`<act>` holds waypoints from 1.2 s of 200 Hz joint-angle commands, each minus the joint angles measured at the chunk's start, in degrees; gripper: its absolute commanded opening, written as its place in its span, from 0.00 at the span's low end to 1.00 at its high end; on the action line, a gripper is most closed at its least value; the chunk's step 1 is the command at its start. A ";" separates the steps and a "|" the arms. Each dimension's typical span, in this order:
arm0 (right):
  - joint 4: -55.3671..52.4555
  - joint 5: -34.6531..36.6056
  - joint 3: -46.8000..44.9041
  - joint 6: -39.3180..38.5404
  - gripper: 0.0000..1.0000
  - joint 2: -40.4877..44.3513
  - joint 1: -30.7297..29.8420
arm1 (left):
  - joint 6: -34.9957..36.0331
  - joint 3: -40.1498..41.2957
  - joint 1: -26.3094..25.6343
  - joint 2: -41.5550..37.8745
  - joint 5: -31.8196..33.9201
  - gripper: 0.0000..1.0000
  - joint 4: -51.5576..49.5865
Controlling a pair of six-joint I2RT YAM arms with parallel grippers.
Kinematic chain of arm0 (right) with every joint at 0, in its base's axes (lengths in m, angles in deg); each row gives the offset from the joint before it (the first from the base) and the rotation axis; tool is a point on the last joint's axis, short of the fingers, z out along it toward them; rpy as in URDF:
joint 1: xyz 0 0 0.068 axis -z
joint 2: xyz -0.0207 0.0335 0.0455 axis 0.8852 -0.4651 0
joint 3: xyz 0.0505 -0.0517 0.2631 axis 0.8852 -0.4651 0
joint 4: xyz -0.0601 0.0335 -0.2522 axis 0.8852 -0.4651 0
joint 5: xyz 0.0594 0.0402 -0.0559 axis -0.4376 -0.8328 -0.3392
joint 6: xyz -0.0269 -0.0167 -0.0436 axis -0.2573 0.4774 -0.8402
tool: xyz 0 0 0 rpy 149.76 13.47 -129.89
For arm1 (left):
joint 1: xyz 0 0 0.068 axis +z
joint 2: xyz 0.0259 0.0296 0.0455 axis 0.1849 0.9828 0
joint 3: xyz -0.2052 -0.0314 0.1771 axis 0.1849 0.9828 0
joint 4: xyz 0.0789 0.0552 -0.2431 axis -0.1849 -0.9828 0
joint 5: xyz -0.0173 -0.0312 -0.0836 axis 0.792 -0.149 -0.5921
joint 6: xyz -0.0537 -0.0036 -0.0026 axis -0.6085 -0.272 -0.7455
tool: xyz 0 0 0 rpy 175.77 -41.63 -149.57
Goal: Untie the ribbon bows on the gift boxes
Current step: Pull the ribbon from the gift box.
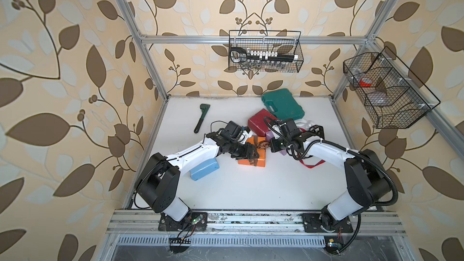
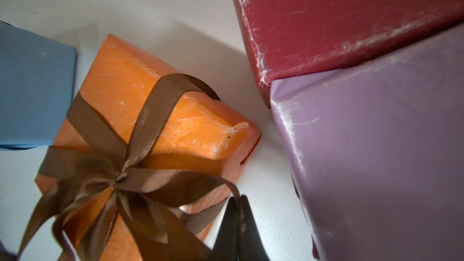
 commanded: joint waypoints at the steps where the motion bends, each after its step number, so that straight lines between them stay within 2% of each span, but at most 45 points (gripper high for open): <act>1: -1.50 0.86 3.32 -1.30 0.00 -1.79 0.13 | -0.78 0.17 -0.33 -0.60 -1.06 0.52 1.35; 24: -1.52 0.95 3.57 -1.21 0.00 -1.58 0.11 | 2.34 -1.18 0.00 -2.69 5.35 0.55 -3.00; 38: -1.52 0.99 3.10 -1.15 0.00 -1.18 0.05 | 2.10 -0.69 0.96 -4.05 7.84 0.63 -3.59; 57: -1.48 1.12 2.41 -0.97 0.00 -0.50 0.09 | 0.82 1.02 2.95 -5.57 9.40 0.74 -2.62; 99: -1.35 1.16 1.28 -0.68 0.00 0.40 0.06 | -1.93 5.88 6.20 -11.35 12.01 0.81 1.79; 134: -1.21 0.84 1.18 -0.34 0.00 0.40 0.12 | -5.12 12.13 8.29 -14.30 14.07 0.81 6.97; 166: -1.34 0.41 1.17 -0.07 0.00 0.56 0.07 | -11.68 21.27 11.83 -14.43 9.90 0.73 18.48; 185: -1.45 0.33 1.16 -0.16 0.00 0.46 0.05 | -15.53 25.91 12.61 -14.59 8.48 0.71 26.08; 240: -1.39 0.14 1.06 -0.16 0.00 0.05 0.08 | -19.35 28.10 12.52 -11.67 4.47 0.74 35.69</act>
